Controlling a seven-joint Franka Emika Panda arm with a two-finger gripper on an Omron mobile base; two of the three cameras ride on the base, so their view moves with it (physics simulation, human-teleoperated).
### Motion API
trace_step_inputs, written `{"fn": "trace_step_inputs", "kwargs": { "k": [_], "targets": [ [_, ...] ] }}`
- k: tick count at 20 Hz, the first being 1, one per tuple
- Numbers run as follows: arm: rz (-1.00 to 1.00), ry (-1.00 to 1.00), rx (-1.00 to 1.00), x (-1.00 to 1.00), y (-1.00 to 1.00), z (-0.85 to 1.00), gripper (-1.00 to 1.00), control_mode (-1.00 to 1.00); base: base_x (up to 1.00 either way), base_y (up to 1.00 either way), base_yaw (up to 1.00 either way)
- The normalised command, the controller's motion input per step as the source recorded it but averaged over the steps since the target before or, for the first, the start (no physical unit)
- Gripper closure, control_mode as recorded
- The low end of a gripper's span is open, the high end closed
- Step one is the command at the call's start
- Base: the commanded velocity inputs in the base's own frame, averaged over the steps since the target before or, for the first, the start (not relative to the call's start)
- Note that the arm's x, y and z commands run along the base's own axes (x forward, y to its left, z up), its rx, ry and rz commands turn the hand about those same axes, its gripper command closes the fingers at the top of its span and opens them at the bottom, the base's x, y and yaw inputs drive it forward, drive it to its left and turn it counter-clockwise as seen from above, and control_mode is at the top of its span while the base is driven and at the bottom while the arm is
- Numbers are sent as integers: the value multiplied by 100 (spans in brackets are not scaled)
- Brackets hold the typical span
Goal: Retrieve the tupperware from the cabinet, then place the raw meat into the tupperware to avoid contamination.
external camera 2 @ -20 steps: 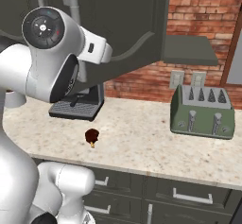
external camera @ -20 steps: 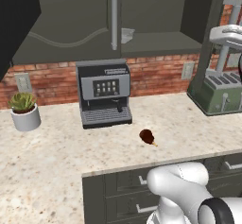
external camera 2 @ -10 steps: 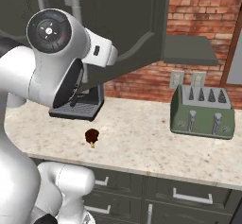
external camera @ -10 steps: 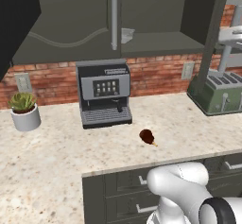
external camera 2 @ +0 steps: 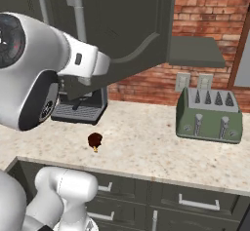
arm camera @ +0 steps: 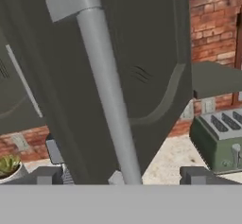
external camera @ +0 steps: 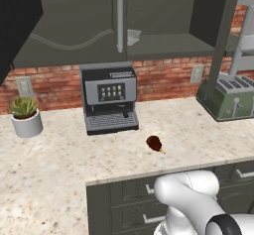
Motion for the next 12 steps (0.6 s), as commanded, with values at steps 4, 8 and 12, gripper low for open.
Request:
{"fn": "trace_step_inputs", "kwargs": {
  "k": [4,8,12],
  "targets": [
    [-15,6,-31,-51,68,3,-100,-100,0,0,0],
    [-12,17,-37,-11,90,0,-100,-100,0,0,0],
    [-7,27,-33,1,54,0,-100,-100,0,0,0]
  ]
}}
